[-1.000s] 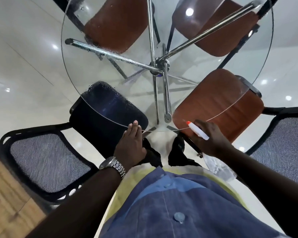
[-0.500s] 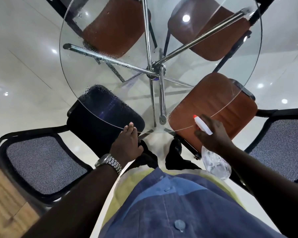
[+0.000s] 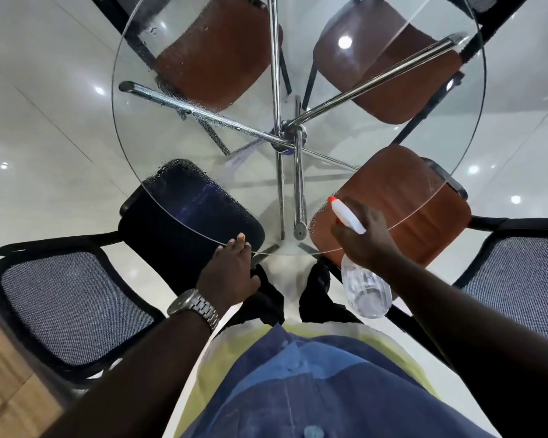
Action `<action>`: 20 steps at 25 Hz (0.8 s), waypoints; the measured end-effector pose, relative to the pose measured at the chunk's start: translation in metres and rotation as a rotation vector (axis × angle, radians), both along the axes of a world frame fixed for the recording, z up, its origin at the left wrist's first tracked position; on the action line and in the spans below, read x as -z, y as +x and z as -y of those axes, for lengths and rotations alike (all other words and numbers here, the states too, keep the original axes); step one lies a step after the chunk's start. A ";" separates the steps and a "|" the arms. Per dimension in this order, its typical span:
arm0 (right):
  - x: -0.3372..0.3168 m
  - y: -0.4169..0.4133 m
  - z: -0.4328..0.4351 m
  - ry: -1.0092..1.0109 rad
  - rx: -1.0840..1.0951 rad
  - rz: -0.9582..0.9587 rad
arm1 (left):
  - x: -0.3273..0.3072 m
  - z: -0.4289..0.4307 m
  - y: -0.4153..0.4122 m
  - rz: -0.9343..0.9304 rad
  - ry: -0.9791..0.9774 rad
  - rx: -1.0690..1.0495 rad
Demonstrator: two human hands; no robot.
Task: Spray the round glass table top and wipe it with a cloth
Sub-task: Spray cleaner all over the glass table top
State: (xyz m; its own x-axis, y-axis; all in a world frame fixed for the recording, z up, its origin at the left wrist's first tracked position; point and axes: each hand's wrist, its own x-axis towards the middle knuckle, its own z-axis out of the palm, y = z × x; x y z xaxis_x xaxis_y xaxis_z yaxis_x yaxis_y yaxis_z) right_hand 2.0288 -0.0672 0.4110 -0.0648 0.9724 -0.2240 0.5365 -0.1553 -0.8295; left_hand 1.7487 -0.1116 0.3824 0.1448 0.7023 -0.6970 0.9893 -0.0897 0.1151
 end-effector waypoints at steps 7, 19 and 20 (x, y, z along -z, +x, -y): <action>0.003 -0.015 -0.024 0.042 0.015 0.003 | 0.004 -0.004 0.000 -0.001 -0.007 -0.003; -0.015 -0.029 -0.067 -0.036 0.126 -0.018 | -0.030 -0.025 0.011 0.056 0.071 -0.093; -0.017 -0.030 -0.073 -0.059 0.115 -0.025 | -0.034 -0.028 0.013 0.068 0.103 -0.111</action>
